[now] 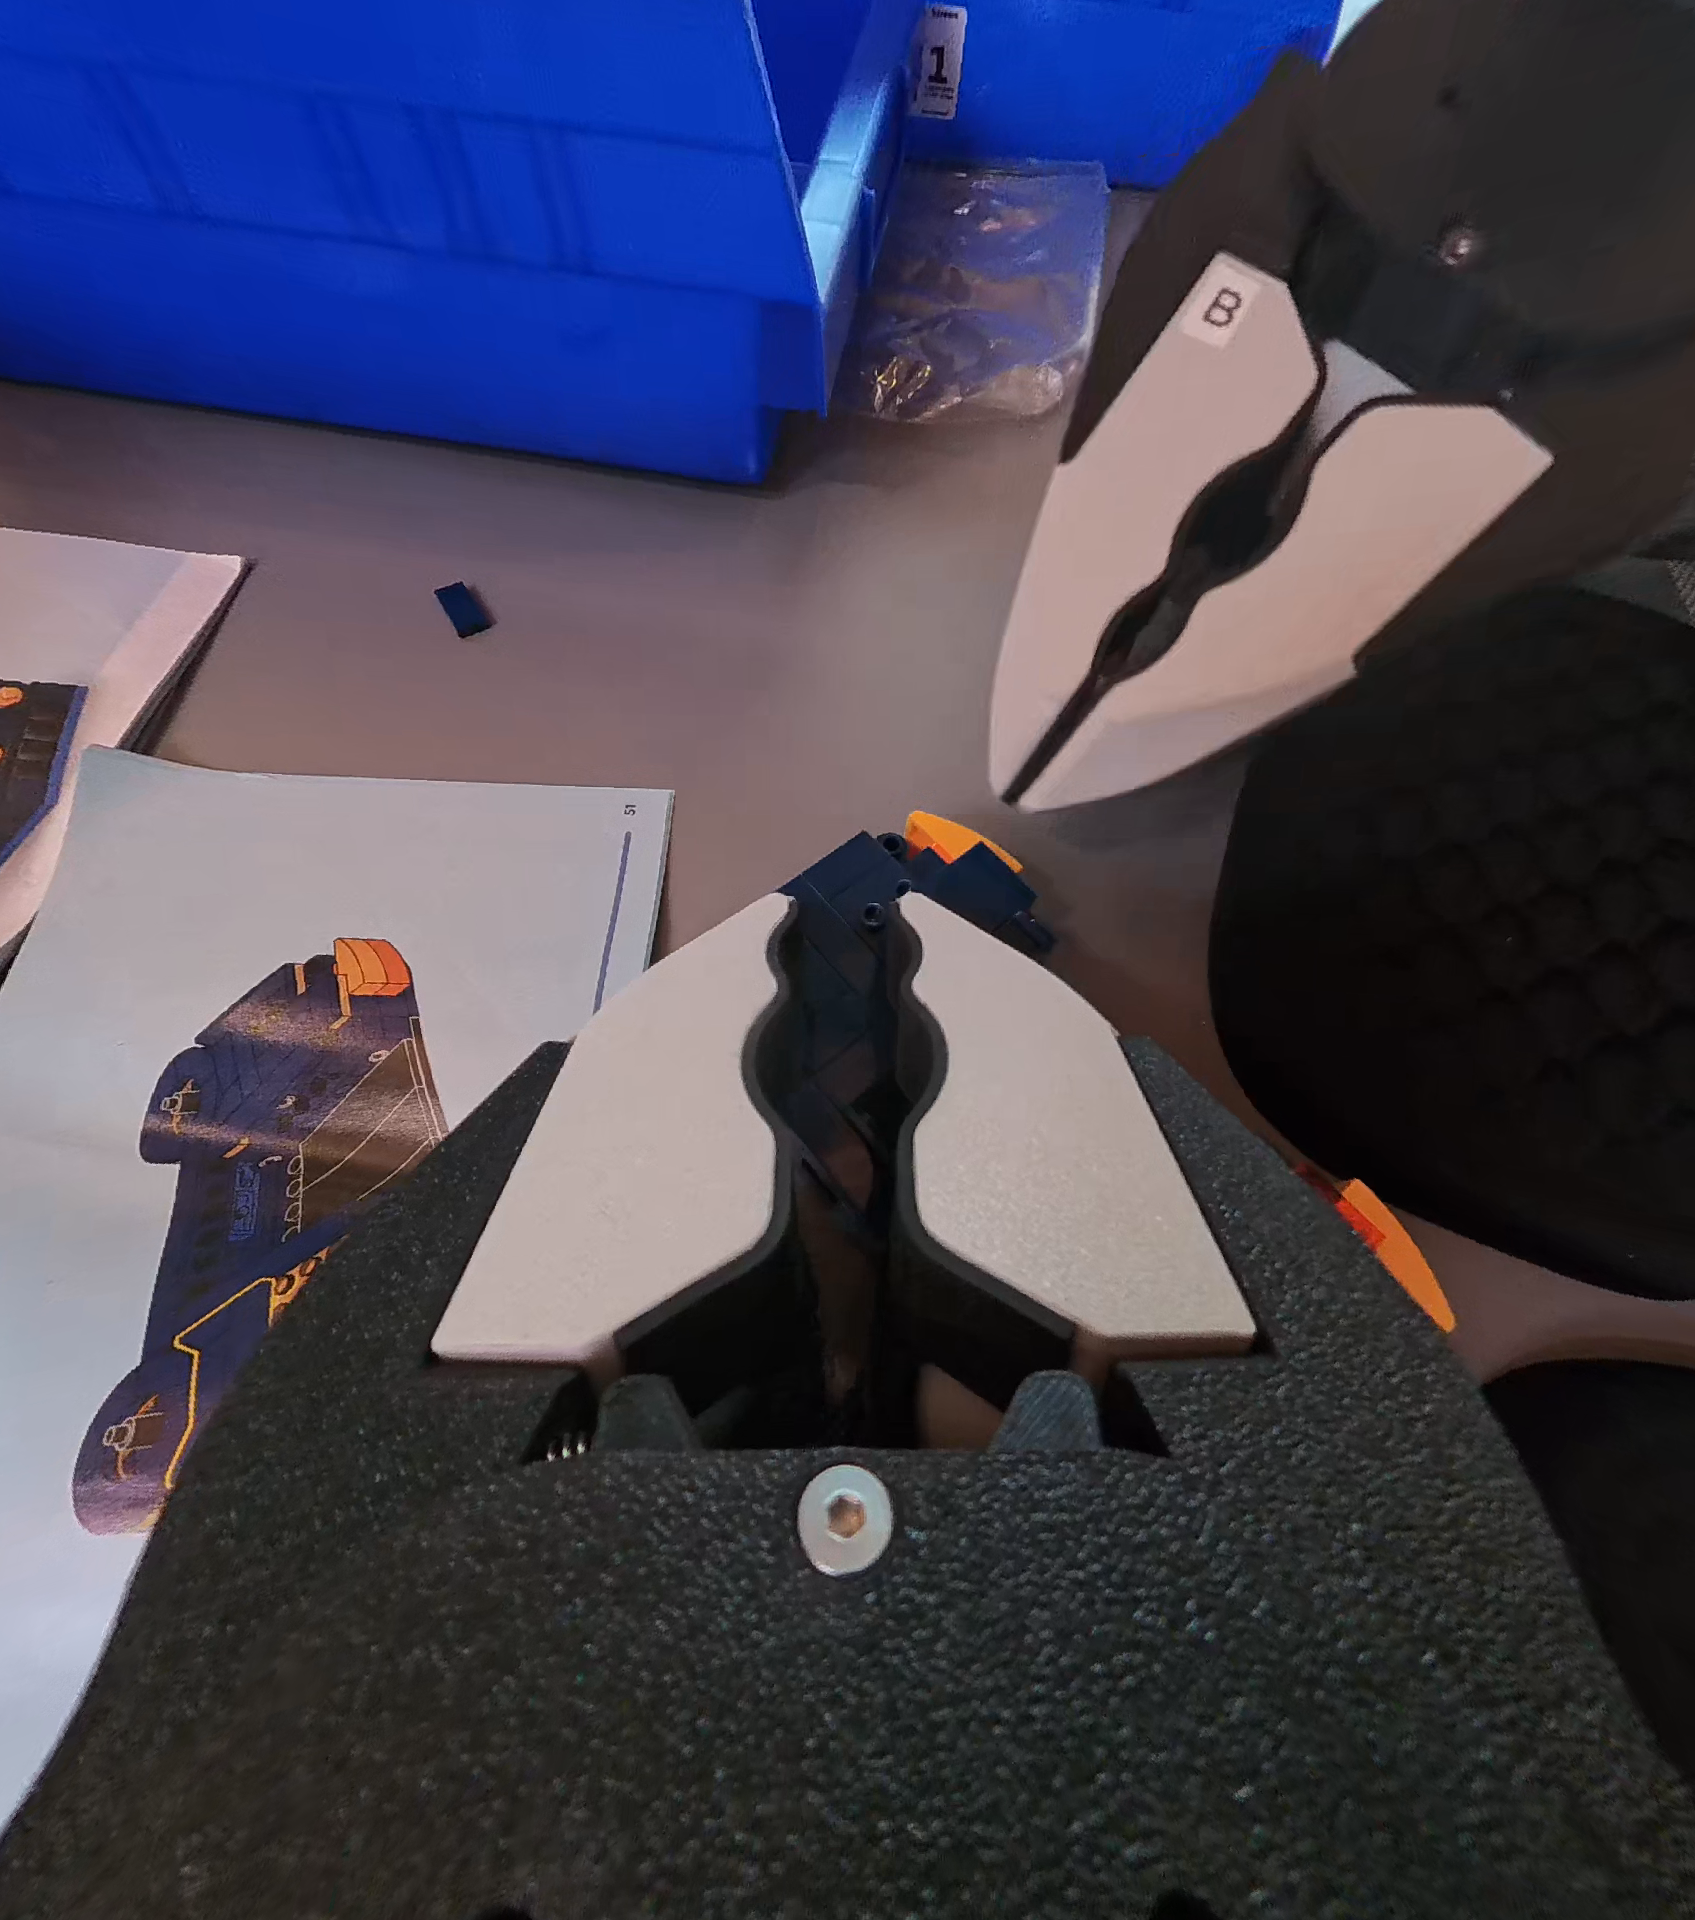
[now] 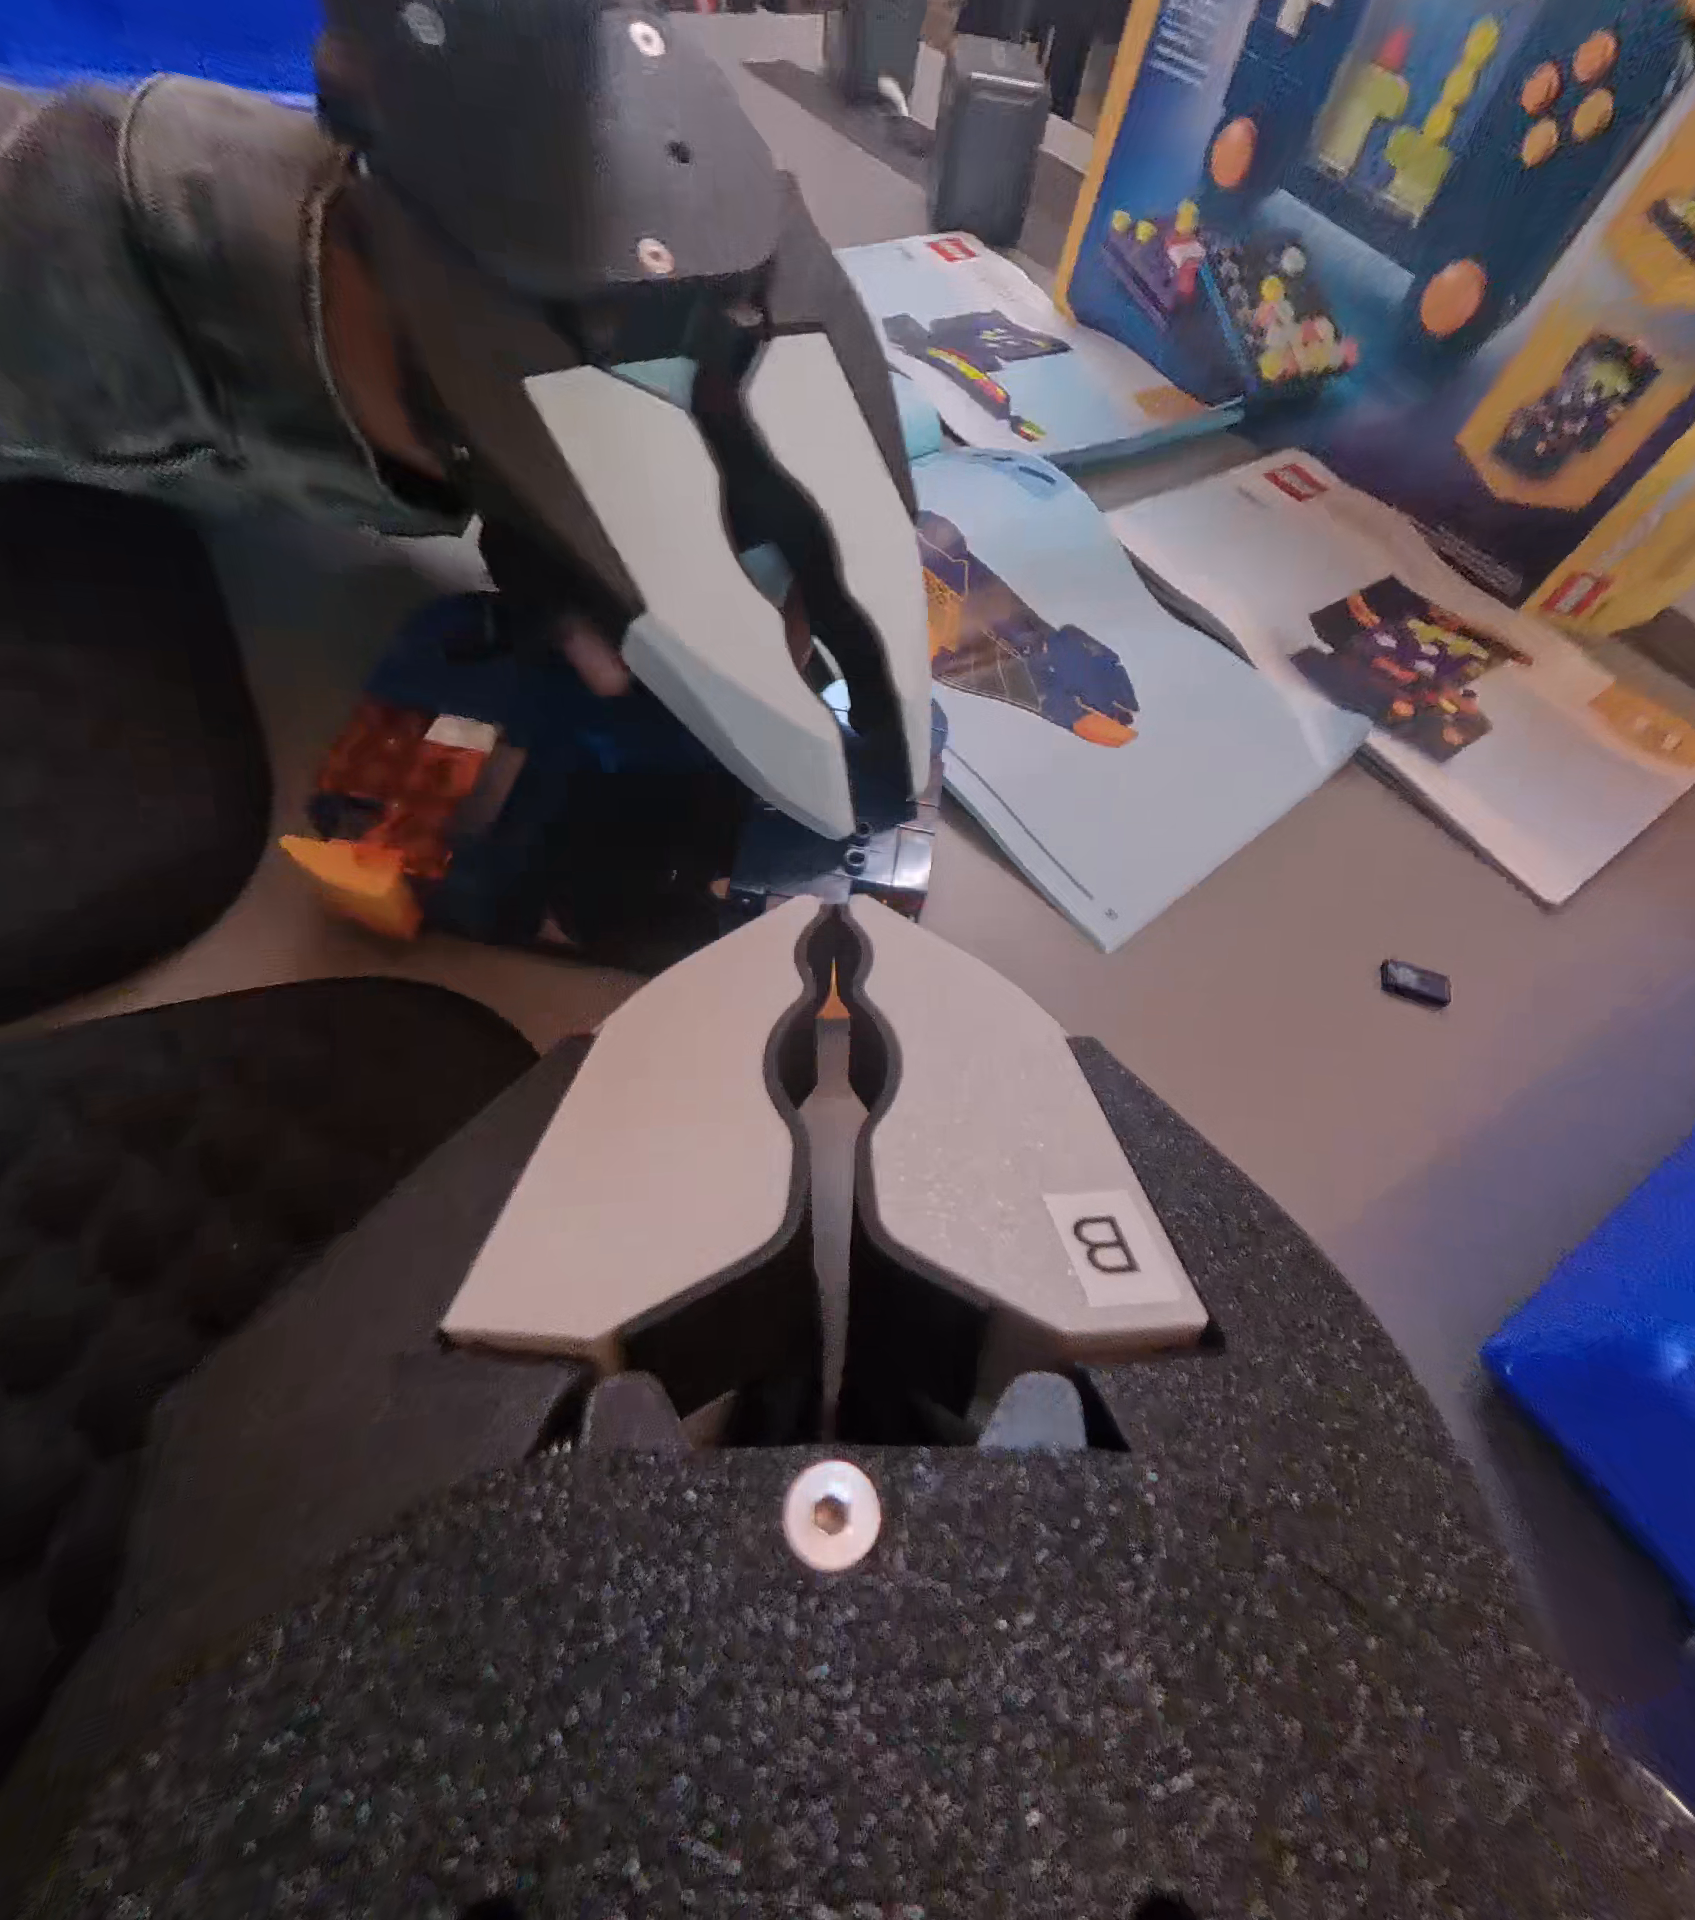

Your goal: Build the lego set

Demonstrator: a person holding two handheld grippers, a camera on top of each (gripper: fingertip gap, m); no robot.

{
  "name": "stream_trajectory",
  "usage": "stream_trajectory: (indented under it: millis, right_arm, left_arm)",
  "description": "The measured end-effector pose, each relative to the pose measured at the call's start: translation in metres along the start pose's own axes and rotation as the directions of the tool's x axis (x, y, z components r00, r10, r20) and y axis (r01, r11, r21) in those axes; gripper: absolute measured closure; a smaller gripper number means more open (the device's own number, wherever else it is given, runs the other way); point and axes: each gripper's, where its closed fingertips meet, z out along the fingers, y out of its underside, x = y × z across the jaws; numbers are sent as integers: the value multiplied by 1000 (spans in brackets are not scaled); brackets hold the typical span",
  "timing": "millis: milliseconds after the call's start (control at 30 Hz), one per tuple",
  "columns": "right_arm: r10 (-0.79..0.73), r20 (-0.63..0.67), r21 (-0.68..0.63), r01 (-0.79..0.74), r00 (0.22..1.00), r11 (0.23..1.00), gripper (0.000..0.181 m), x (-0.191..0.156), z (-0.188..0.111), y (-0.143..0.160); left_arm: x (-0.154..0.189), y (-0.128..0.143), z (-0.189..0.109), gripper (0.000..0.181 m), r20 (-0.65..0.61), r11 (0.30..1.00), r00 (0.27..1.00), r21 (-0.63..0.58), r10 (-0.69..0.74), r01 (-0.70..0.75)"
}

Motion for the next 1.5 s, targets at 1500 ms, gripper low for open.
stream_trajectory:
  millis: [1500]
  right_arm:
    - [-115, 65, -52, 119, 991, 992, 176, -7, 12, 6]
  left_arm:
    - [4, 6, -5, 181, -21, 998, 1000, -60, -10, 9]
